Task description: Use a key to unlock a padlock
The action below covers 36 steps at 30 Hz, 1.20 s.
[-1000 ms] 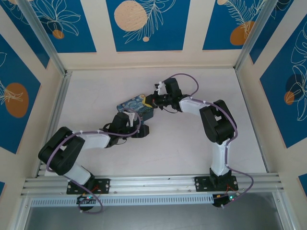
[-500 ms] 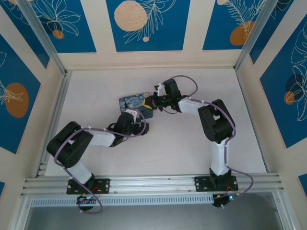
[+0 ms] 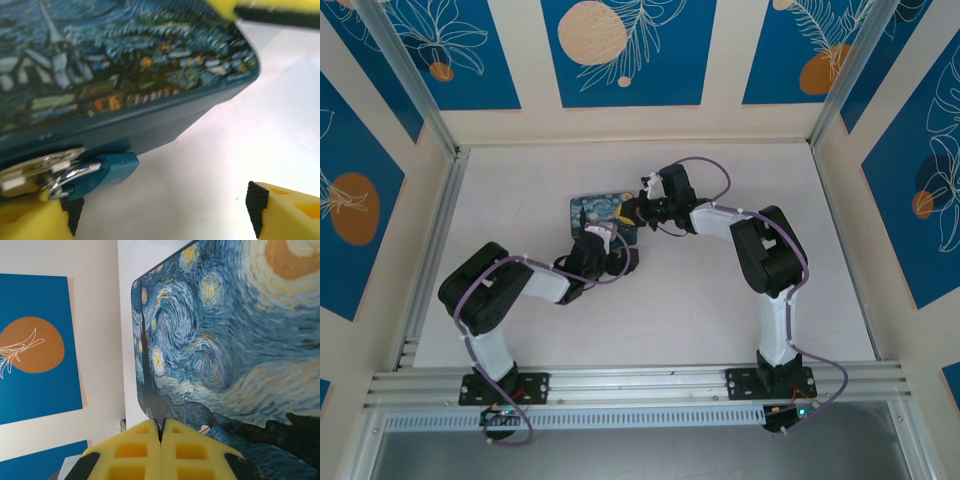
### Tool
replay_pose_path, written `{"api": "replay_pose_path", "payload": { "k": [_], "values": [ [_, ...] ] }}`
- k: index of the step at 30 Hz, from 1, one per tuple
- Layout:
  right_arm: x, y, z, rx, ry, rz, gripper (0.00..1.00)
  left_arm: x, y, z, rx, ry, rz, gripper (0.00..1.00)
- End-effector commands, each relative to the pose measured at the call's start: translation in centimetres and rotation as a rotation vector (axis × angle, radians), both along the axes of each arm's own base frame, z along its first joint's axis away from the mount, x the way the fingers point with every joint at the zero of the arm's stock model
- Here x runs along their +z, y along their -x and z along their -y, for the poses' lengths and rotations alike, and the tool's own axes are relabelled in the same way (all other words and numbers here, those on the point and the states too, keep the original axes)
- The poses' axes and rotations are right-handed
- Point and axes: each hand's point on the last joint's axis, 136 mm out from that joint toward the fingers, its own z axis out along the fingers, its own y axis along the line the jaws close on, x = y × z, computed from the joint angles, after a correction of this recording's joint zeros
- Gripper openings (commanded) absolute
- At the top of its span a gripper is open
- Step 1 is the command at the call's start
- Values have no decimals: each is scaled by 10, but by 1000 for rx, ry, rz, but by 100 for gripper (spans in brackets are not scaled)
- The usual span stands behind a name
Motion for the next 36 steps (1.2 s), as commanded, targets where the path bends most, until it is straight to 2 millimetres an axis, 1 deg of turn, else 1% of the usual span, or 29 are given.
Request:
{"api": "replay_pose_path", "payload": {
  "k": [1, 3, 7, 11, 17, 20, 24, 28, 30, 34, 36],
  "values": [
    [-25, 5, 0, -3, 43, -83, 0, 26, -11, 13, 13, 176, 29, 85],
    [-25, 5, 0, -3, 44, -84, 0, 27, -14, 10, 35, 232, 16, 86],
    [-26, 5, 0, -2, 48, -83, 0, 22, -19, 1, 81, 315, -16, 86],
    [-27, 5, 0, -2, 49, -87, 0, 20, -21, -11, 129, 393, -30, 86],
    [-28, 6, 0, -1, 47, -88, 0, 19, -20, -23, 174, 431, -39, 86],
    [-31, 6, 1, -4, 47, -91, 0, 17, -20, -23, 184, 450, -48, 85],
    [-30, 6, 1, -2, 44, -90, 0, 15, -21, -19, 175, 500, -57, 85],
    [-29, 6, 1, -3, 43, -91, 0, 21, -18, -13, 144, 563, -51, 82],
    [-28, 6, 1, -4, 42, -90, 0, 30, -15, -12, 134, 597, -38, 80],
    [-27, 6, 0, -2, 40, -89, 0, 45, -10, -15, 138, 613, -11, 78],
    [-27, 6, 0, -2, 41, -91, 0, 48, -10, -17, 147, 603, -7, 78]
  ]
}}
